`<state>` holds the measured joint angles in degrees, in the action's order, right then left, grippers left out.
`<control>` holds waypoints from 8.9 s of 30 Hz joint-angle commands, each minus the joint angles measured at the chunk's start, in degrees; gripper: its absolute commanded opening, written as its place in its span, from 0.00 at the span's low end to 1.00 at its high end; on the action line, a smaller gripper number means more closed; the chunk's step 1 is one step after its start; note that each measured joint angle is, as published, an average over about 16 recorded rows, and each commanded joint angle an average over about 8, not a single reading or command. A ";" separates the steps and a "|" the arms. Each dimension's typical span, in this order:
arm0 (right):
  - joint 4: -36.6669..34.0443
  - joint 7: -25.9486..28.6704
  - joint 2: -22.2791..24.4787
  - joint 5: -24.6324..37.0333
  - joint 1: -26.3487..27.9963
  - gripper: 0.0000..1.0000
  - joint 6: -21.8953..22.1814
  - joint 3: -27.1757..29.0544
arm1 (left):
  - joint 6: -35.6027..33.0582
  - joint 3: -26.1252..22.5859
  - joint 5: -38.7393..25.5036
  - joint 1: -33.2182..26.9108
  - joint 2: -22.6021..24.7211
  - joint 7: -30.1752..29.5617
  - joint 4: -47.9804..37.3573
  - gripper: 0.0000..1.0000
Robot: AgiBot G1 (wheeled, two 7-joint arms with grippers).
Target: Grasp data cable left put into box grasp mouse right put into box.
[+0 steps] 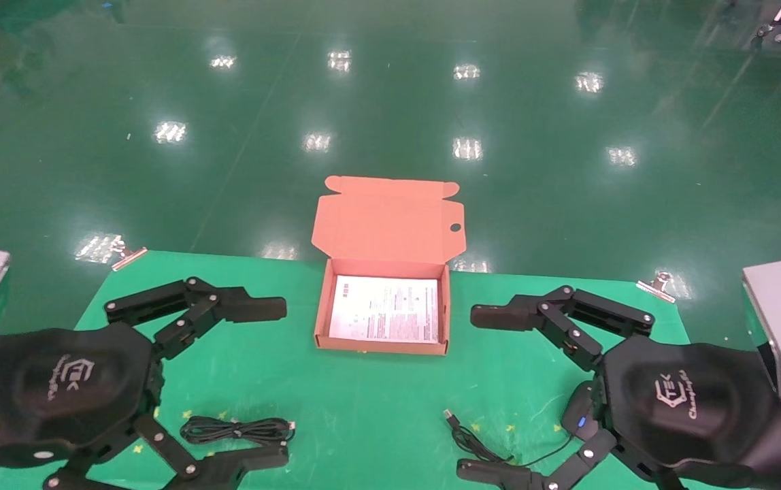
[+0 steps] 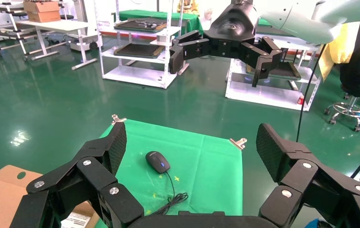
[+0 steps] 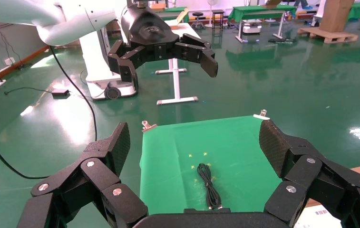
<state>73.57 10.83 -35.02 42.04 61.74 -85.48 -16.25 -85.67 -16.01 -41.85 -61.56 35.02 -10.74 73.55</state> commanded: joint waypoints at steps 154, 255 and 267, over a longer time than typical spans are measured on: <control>-43.59 -18.24 -31.14 65.82 19.06 0.00 17.81 -29.57 | 19.22 -34.20 -61.27 -25.88 30.87 9.78 -54.74 0.00; -41.35 -22.22 -43.57 43.44 36.55 0.00 39.82 -36.53 | 22.83 -39.43 -91.28 -39.58 22.53 -19.38 -18.93 0.00; -43.91 -16.40 -43.36 34.24 32.83 0.00 47.45 -45.66 | 22.02 -39.52 -92.32 -38.87 21.71 -21.59 -15.98 0.00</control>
<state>29.56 -5.76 -78.42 76.57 94.77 -38.10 -61.54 -63.62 -55.53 -134.13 -100.46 56.76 -32.25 57.46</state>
